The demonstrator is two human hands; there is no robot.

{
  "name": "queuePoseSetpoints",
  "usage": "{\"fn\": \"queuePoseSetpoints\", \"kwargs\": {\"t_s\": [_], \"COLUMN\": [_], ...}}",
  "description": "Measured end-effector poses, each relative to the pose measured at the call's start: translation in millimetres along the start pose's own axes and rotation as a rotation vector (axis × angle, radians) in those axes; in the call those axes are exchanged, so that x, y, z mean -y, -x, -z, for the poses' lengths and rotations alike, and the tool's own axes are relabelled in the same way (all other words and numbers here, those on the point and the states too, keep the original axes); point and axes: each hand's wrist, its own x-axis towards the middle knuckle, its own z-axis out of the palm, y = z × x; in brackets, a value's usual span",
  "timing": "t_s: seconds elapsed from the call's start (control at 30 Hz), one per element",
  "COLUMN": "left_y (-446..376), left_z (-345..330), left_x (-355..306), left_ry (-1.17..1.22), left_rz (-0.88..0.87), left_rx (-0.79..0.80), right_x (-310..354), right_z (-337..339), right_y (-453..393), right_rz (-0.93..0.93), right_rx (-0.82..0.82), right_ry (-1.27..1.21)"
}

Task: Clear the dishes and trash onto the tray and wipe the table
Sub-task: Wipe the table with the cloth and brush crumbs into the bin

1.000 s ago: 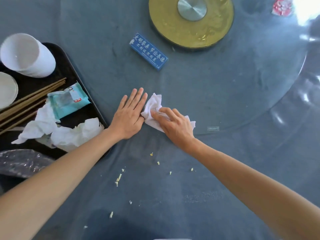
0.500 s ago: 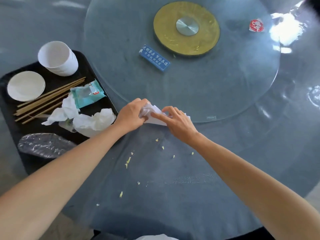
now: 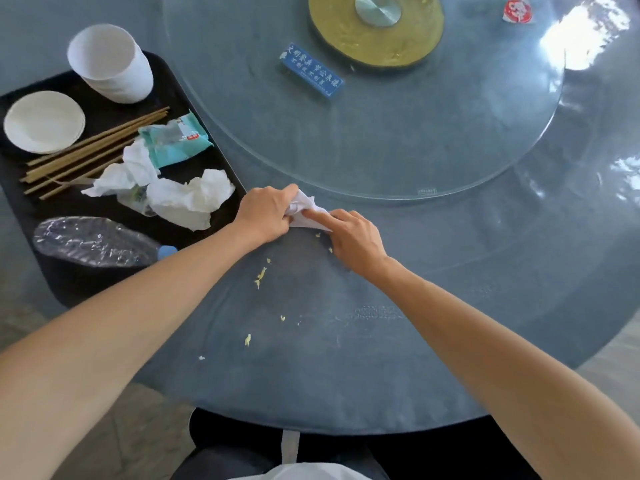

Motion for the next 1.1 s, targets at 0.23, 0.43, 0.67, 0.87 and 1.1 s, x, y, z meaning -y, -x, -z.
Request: {"fn": "queuePoseSetpoints", "kwargs": {"t_s": [0.23,0.43,0.67,0.87,1.1], "left_y": [65,117,125,30,-24], "left_z": [-4,-9,-1,11,-37], "left_x": [9,4,-18,-84,-137], "left_ry": [0.148,0.208,0.447,0.39,0.303], "left_rz": [0.089,0.128,-0.033,-0.118,-0.126], "left_rx": [0.161,0.252,0.084,-0.095,-0.049], "right_x": [11,24,-5,-62,-129], "right_z": [-2,-5,16,70,54], "right_y": [40,80,102,76,82], "right_rz": [0.166,0.257,0.298,0.151,0.005], "right_rx": [0.203,0.317,0.005,-0.187,-0.089], "right_ry": [-0.132,-0.23,-0.088,-0.011,0.107]}}
